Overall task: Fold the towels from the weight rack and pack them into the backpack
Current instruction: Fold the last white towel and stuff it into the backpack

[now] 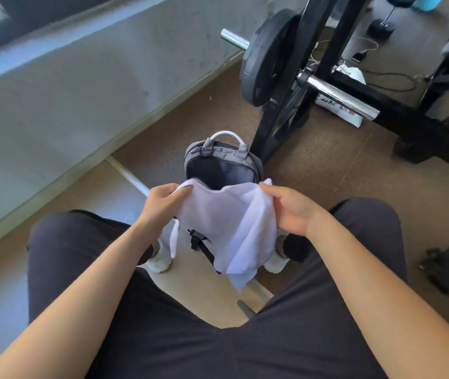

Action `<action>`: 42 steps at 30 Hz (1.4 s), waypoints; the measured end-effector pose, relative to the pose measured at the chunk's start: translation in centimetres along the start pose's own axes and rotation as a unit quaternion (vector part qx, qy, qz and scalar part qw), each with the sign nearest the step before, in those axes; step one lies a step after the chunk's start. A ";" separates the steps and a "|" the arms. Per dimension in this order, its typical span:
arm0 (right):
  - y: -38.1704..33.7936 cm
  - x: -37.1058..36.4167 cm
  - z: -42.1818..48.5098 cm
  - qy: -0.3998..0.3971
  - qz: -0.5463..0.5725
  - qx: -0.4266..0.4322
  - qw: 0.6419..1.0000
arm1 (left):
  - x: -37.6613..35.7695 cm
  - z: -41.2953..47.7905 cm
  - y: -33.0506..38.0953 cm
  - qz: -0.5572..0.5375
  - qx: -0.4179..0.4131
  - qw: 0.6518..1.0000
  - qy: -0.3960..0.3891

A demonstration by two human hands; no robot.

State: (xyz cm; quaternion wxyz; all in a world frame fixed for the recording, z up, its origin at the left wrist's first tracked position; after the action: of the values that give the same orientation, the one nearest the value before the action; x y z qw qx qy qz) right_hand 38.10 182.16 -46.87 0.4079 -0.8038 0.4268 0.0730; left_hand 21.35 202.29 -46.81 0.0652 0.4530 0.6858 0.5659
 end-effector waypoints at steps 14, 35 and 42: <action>2.4 -6.4 -0.5 -0.192 -0.139 0.032 0.971 | -6.1 -3.2 2.1 -0.024 -0.090 0.989 -0.118; -2.6 1.6 -1.0 0.145 -0.068 0.193 0.968 | -2.8 -1.0 -0.6 -0.109 0.027 0.993 -0.041; -1.3 -2.8 -1.2 0.115 -0.168 0.240 0.949 | -4.7 -2.6 1.4 -0.131 -0.014 0.987 -0.093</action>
State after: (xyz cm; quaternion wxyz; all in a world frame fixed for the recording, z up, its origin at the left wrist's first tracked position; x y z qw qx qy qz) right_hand 37.01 183.46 -44.02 0.5432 -0.7451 0.3347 -0.1944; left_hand 23.35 197.11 -46.71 0.2082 0.4093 0.7223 0.5172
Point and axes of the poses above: each hand's wrist, its own z-axis towards the middle knuckle, its own x-axis out of the back of the hand, y = z × x, the point moved 9 cm from there along z, towards the middle knuckle, and after that the axes turned 9 degrees about z, right-handed, at the moved point
